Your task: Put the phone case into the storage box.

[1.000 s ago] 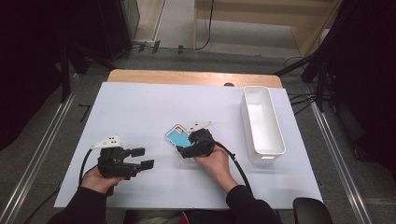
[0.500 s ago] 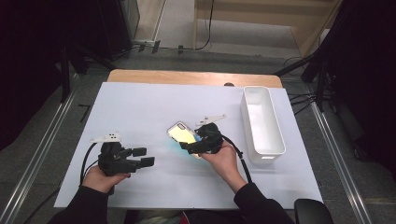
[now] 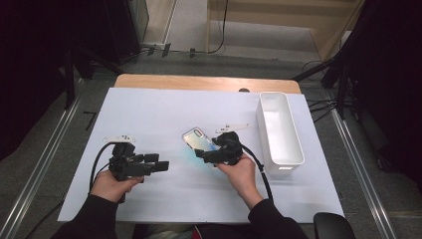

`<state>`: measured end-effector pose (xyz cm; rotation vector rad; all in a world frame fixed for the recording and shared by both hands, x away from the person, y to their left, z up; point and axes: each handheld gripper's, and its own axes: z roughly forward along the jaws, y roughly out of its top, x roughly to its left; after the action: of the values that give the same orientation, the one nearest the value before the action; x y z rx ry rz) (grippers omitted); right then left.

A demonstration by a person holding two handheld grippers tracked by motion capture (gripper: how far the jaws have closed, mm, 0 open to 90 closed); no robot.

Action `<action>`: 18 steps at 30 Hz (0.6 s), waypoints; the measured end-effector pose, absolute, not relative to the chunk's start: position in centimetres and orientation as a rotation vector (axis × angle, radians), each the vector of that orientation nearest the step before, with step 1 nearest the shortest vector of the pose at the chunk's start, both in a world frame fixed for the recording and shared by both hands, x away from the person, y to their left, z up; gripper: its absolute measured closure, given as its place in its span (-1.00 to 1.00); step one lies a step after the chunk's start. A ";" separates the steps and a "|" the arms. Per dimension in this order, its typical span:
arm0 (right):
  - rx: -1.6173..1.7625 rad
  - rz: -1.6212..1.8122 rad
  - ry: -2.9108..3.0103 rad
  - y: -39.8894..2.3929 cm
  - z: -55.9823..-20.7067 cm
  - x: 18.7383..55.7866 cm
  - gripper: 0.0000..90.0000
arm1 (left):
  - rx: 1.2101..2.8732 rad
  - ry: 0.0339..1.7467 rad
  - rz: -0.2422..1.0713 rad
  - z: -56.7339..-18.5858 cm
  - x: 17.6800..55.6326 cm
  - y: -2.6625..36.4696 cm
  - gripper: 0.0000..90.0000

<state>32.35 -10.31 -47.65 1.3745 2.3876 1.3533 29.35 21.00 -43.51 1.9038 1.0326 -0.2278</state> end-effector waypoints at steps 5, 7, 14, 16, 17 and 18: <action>1.407 1.376 2.324 -10.1 -47.3 31.9 -0.66 | 1.894 1.064 -0.223 -42.6 30.6 20.7 -0.39; 1.444 1.394 2.304 -10.0 -47.3 31.8 -0.66 | 1.897 1.073 -0.219 -42.4 31.0 20.5 -0.39; 1.488 1.429 2.244 -9.9 -47.8 31.6 -0.66 | 1.942 1.085 -0.181 -41.8 32.3 19.4 -0.39; 1.494 1.429 2.221 -9.9 -47.9 31.6 -0.66 | 1.959 1.078 -0.144 -41.6 32.6 18.9 -0.40; 1.493 1.424 2.215 -9.8 -47.9 31.5 -0.66 | 1.966 1.072 -0.139 -41.6 32.7 18.7 -0.40; 1.493 1.408 2.214 -9.7 -47.9 31.5 -0.66 | 1.969 1.069 -0.147 -41.6 32.9 18.4 -0.40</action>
<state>31.53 -9.75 -47.94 1.4927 2.2142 1.4083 32.85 18.45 -41.60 1.9693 1.0694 -0.1470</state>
